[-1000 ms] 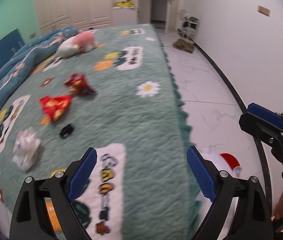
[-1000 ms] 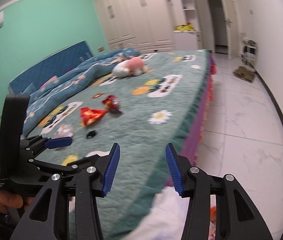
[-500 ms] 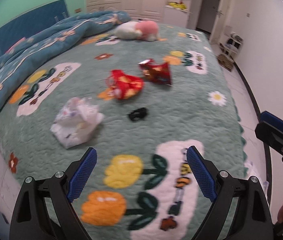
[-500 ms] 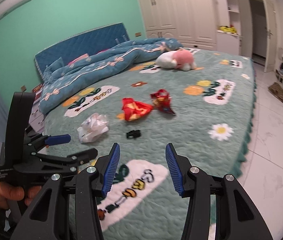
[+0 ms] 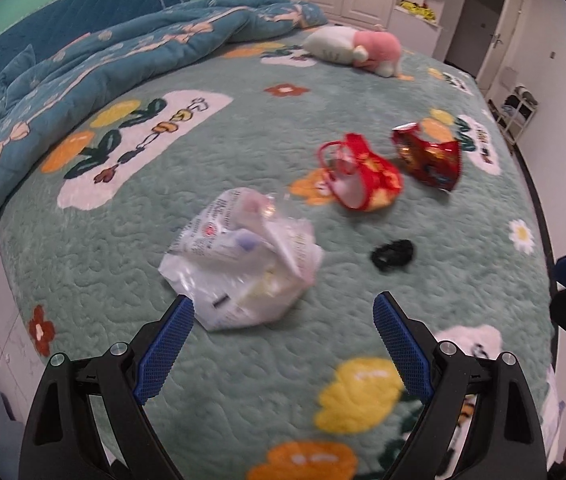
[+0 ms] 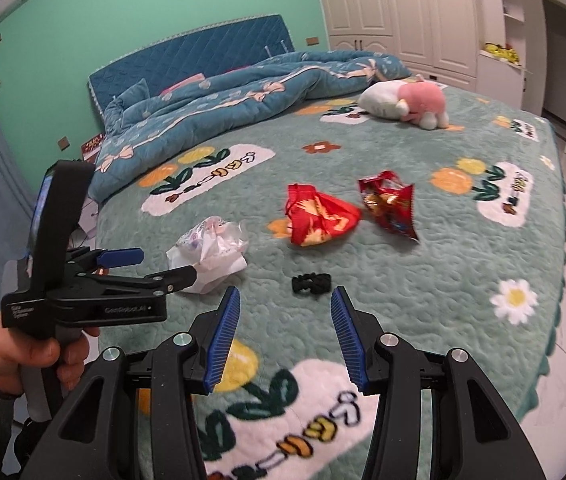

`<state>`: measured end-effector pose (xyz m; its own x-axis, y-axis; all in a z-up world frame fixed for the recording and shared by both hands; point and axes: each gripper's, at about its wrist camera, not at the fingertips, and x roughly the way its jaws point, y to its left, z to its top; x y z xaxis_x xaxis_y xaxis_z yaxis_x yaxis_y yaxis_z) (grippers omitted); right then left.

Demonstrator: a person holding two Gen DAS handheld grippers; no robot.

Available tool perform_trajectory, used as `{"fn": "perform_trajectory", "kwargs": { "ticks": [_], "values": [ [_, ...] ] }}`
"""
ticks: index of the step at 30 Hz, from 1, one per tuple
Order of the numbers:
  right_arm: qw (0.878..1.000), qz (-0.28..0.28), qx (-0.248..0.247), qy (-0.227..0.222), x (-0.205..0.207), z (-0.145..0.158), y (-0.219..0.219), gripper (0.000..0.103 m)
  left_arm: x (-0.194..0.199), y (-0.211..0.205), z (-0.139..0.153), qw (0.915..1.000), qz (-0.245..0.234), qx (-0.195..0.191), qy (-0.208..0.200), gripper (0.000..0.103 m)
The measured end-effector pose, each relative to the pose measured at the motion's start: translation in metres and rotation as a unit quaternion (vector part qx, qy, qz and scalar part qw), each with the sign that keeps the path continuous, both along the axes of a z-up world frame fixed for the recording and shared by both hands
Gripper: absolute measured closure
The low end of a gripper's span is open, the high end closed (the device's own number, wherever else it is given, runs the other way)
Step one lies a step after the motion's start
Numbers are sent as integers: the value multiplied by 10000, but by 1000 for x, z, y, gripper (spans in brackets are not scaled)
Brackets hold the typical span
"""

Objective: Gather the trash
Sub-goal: 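Grasp the white plastic bag with the left gripper while the right grasps the black hair tie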

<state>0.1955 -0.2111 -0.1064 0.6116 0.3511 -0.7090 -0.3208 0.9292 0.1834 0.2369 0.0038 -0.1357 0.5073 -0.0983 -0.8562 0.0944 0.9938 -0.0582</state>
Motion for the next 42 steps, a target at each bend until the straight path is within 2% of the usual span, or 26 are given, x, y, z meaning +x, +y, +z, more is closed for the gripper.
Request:
{"fn": "perform_trajectory", "kwargs": {
  "ticks": [16, 23, 29, 32, 34, 36, 42],
  "values": [
    [9990, 88, -34, 433, 56, -49, 15, 55, 58, 22, -46, 9993, 103, 68, 358, 13],
    [9982, 78, -74, 584, 76, -69, 20, 55, 71, 27, -66, 9983, 186, 234, 496, 13],
    [9976, 56, -109, 678, 89, -84, 21, 55, 72, 23, -77, 9975, 49, 476, 516, 13],
    [9972, 29, -130, 735, 94, -92, 21, 55, 70, 23, -76, 9977, 26, 502, 459, 29],
    [9968, 16, -161, 777, 96, -98, 20, 55, 69, 21, -74, 9974, -4, 569, 431, 46],
    [9966, 6, -208, 803, 99, -102, 20, 55, 68, 16, -71, 9973, -86, 586, 425, 56],
    [9957, -19, -258, 884, 107, -116, 17, 55, 68, 8, -70, 9974, -193, 562, 409, 69]
  ]
}}
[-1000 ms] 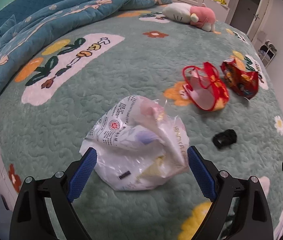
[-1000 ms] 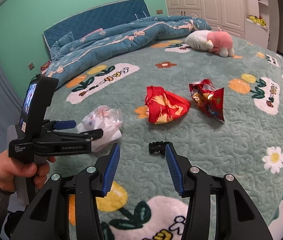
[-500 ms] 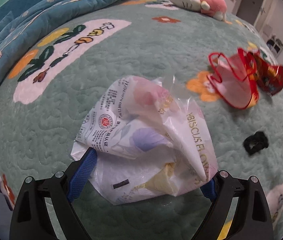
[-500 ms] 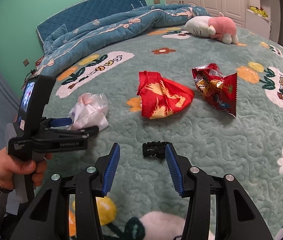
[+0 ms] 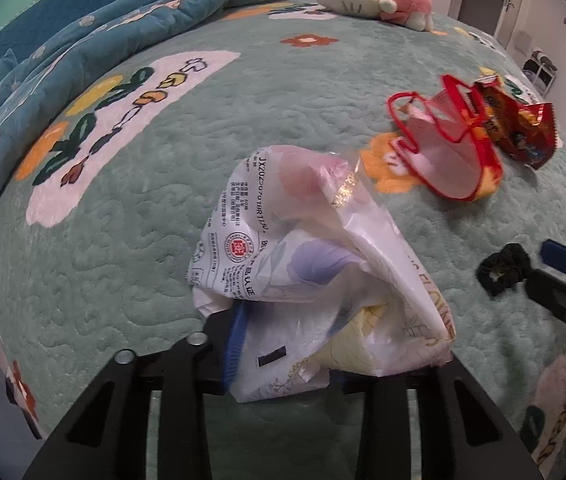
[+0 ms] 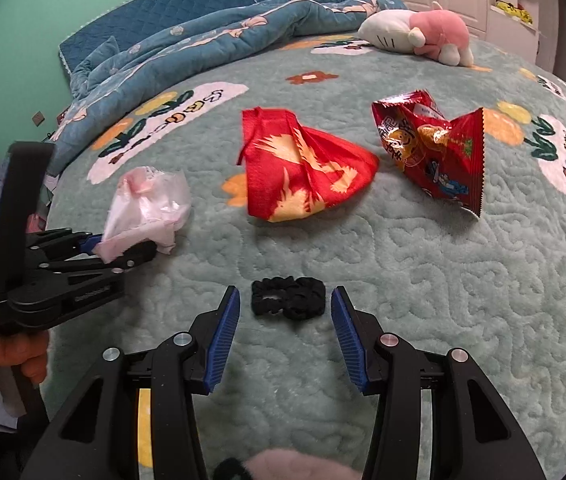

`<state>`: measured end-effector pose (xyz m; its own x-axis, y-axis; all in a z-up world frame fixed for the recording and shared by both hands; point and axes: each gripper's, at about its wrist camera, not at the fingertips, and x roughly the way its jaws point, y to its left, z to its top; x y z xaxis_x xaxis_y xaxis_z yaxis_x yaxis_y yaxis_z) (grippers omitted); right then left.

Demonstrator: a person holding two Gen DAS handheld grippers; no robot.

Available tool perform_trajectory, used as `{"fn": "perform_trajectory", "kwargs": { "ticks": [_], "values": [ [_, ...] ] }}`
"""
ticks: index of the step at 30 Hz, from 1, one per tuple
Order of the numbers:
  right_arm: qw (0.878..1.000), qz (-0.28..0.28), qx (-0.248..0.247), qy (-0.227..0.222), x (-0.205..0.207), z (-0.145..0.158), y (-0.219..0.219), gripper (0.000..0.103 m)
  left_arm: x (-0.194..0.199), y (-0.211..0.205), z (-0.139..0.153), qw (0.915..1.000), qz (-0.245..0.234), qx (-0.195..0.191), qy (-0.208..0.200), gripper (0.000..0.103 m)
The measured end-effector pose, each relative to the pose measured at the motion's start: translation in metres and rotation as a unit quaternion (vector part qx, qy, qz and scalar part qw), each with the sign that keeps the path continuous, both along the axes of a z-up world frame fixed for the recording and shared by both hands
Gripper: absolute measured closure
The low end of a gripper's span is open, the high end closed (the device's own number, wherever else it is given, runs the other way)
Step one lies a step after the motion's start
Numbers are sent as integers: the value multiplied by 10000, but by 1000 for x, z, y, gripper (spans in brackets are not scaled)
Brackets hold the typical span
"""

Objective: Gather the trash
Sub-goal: 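Grasp the white plastic bag with the left gripper while the right grasps the black hair tie, then carry the plastic bag and black hair tie toward the orange bin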

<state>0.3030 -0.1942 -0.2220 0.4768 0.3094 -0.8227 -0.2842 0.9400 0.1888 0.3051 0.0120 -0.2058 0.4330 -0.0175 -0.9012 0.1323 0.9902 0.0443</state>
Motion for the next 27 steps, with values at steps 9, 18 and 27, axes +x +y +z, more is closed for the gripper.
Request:
{"fn": "perform_trajectory", "kwargs": {
  "ticks": [9, 18, 27],
  "values": [
    [9998, 123, -147, 107, 12, -21, 3, 59, 5, -1, -5, 10000, -16, 23, 28, 69],
    [9995, 249, -172, -80, 1, -11, 4, 83, -1, 2, 3, 9999, 63, -115, -32, 81],
    [9986, 87, 83, -524, -45, 45, -17, 84, -39, -14, 43, 9992, -71, -287, -262, 85]
  ]
}}
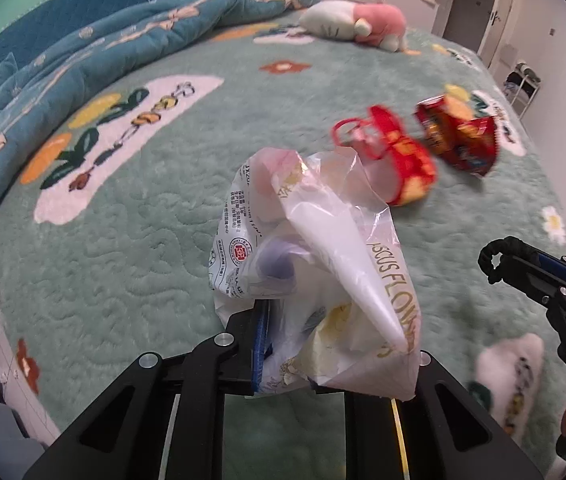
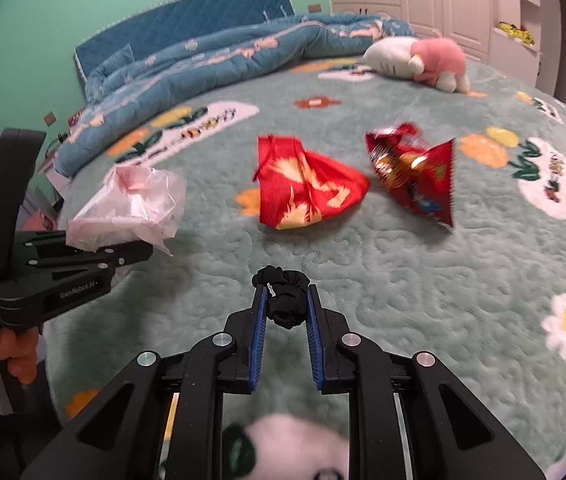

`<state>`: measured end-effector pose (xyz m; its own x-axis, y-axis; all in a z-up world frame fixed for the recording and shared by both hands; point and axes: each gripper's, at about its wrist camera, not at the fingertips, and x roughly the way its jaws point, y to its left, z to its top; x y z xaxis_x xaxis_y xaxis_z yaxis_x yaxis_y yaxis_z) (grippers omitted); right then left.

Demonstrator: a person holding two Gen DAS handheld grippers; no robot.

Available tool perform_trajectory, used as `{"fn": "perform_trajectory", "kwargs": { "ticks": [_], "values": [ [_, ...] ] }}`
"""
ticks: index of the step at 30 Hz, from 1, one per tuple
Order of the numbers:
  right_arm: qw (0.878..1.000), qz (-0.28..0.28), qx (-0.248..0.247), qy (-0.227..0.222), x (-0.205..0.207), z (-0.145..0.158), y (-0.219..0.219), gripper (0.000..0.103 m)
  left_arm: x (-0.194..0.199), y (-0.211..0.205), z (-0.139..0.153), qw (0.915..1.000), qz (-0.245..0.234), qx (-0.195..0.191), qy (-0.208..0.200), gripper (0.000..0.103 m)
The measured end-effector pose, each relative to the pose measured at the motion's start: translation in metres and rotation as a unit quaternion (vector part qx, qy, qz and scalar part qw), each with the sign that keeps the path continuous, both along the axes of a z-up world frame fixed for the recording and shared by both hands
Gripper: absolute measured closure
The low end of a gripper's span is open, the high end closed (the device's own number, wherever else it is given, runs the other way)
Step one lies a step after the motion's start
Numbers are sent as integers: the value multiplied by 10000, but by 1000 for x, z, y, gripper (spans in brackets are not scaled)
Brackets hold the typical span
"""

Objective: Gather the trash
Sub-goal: 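Carry the plastic bag and black hair tie toward the orange bin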

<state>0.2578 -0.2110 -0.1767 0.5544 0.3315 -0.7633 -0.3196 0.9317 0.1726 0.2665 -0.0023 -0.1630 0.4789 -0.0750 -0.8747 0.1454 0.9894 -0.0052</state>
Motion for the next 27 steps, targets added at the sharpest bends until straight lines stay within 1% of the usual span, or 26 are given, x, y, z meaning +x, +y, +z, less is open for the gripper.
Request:
{"fn": "perform_trajectory", "kwargs": {
  "ticks": [4, 8, 11, 13, 16, 20, 23, 27],
  "values": [
    [9997, -74, 83, -195, -30, 27, -14, 84, -25, -14, 25, 9997, -97, -32, -201, 85],
    [9987, -244, 163, -419, -62, 52, -36, 83, -51, -32, 49, 9987, -294, -62, -413, 85],
    [9970, -444, 200, -607, -89, 70, -56, 84, -74, -54, 68, 9967, -548, -81, -599, 85],
    [9951, -621, 227, -733, -107, 81, -72, 84, -84, -67, 76, 9951, -704, -105, -683, 85],
    [9910, -967, 241, -893, -139, 95, -103, 84, -101, -96, 88, 9910, -1059, -179, -796, 85],
    [9834, -1478, 254, -1025, -180, 106, -144, 84, -122, -143, 97, 9817, -1673, -246, -877, 85],
    [9751, -1935, 217, -1062, -213, 107, -181, 84, -137, -183, 99, 9716, -2173, -323, -878, 85],
    [9599, -2596, 165, -1044, -260, 104, -229, 84, -160, -240, 94, 9519, -2932, -347, -825, 85]
  ]
}}
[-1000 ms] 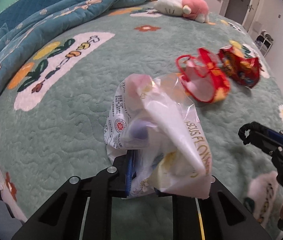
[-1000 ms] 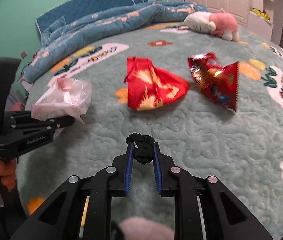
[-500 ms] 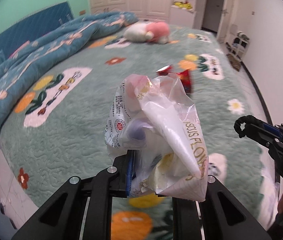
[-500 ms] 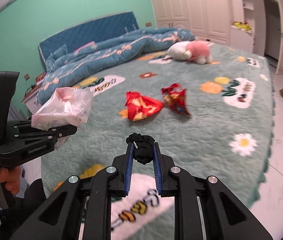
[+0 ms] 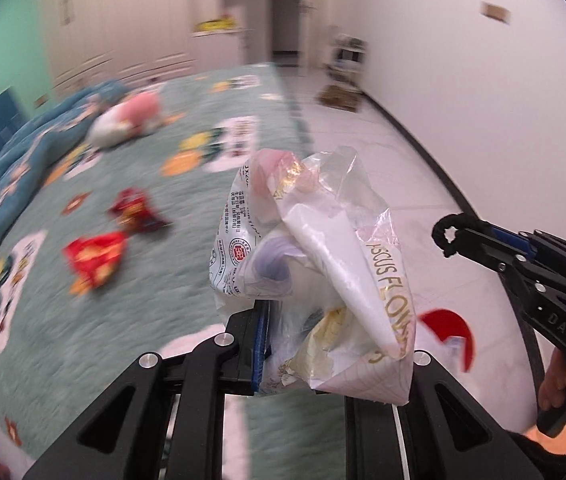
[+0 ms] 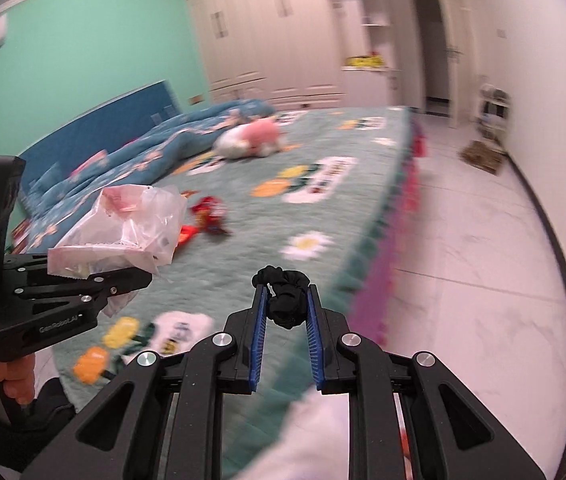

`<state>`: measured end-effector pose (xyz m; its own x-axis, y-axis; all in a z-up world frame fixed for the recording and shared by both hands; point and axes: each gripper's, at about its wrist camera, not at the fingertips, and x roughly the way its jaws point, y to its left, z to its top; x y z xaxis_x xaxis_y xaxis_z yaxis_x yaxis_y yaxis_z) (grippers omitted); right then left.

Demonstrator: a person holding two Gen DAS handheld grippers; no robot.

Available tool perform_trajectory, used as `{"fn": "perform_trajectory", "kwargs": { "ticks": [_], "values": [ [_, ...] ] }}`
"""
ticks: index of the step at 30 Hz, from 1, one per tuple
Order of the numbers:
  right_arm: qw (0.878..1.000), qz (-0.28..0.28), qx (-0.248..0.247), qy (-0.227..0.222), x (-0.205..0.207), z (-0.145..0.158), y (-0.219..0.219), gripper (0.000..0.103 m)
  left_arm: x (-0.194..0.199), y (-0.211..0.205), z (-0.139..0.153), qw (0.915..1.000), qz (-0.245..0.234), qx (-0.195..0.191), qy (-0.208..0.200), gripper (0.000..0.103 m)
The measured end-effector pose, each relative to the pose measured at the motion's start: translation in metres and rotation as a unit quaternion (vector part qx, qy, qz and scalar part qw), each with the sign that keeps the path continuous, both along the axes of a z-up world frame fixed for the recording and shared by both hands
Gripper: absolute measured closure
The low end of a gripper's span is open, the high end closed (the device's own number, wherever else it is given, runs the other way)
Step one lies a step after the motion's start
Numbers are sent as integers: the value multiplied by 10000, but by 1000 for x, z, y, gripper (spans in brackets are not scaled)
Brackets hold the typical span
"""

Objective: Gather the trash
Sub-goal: 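Carry the plastic bag and black hair tie toward the orange bin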

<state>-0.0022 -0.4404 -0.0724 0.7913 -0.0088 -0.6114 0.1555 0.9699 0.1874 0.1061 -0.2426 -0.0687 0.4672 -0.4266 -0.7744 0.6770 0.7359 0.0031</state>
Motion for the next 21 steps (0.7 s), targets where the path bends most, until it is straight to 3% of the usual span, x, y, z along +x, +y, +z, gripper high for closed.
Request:
{"fn": "perform_trajectory", "kwargs": {
  "ticks": [5, 11, 21],
  "values": [
    [9964, -838, 51, 74, -57, -9, -56, 84, -28, -64, -10, 9965, -832, 92, 68, 85],
    [9863, -1625, 187, 230, -114, -26, -110, 84, -63, -133, -26, 9844, -1736, 224, 173, 85],
    [9676, -2354, 557, 717, -167, -83, -169, 84, -94, -205, -74, 9623, -2586, 624, 571, 85]
  ]
}}
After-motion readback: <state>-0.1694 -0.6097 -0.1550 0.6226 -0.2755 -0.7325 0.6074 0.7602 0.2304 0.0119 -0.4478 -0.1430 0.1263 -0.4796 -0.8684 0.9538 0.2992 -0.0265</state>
